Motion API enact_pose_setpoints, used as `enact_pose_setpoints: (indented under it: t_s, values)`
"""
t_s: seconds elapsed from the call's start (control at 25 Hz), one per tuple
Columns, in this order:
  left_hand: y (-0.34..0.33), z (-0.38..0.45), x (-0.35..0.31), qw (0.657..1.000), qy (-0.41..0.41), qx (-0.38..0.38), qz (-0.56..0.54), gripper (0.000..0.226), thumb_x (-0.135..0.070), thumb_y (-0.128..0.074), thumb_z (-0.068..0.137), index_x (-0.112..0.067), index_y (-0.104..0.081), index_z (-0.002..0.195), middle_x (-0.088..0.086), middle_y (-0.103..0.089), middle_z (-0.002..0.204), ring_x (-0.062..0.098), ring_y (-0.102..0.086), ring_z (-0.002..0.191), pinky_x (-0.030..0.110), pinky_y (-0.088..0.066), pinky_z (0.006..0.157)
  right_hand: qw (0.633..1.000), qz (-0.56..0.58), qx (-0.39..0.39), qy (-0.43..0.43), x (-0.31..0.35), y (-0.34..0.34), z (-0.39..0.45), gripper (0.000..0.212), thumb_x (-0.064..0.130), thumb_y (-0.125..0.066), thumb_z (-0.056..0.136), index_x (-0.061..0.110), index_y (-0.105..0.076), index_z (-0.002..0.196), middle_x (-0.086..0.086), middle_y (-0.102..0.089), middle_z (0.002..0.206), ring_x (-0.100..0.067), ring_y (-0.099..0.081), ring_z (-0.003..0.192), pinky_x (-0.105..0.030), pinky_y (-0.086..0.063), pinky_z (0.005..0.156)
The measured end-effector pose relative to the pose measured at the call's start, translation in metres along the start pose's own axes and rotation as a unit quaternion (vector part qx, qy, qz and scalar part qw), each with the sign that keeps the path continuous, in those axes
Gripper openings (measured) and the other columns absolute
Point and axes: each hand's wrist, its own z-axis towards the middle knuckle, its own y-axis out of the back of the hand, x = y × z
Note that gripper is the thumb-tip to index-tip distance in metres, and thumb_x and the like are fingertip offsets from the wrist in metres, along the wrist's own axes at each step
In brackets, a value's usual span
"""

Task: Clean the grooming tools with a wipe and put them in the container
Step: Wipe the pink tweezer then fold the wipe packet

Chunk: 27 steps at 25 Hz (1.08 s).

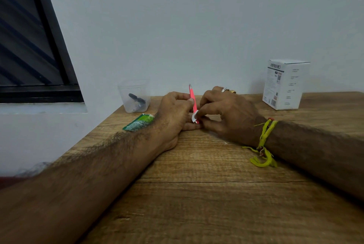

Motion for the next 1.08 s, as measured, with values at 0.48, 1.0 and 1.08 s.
enact_pose_setpoints:
  t_s: [0.48,1.0,1.08]
  values:
    - [-0.0001,-0.0004,0.0,1.0,-0.008,0.0,0.011,0.016,-0.008,-0.055,0.099,-0.006,-0.057,0.115,0.018,-0.075,0.092,0.026,-0.071,0.063,0.034,-0.06,0.052,1.0,0.005,0.026,0.017,-0.0003,0.0021,-0.0002,0.007,0.027,-0.075,0.081,0.028,-0.078,0.087,0.006,-0.064,0.086,-0.018,-0.057,0.084,-0.037,-0.047,0.063]
    - [-0.0004,-0.0007,-0.0002,1.0,-0.018,-0.005,0.015,0.015,-0.009,-0.054,0.101,-0.006,-0.056,0.115,0.011,-0.074,0.079,0.024,-0.071,0.059,0.028,-0.055,0.046,0.998,0.019,0.039,0.034,-0.004,0.0007,-0.001,0.01,0.025,-0.072,0.079,0.028,-0.078,0.086,0.007,-0.065,0.088,-0.018,-0.057,0.083,-0.041,-0.05,0.065]
    - [0.0006,-0.0006,0.0001,1.0,-0.021,-0.004,0.015,0.015,-0.009,-0.053,0.101,-0.006,-0.056,0.115,0.009,-0.075,0.075,0.025,-0.071,0.059,0.029,-0.056,0.047,0.999,0.011,0.033,0.033,-0.0037,0.0008,-0.0011,0.009,0.025,-0.072,0.079,0.028,-0.078,0.085,0.007,-0.066,0.087,-0.019,-0.058,0.083,-0.041,-0.05,0.066]
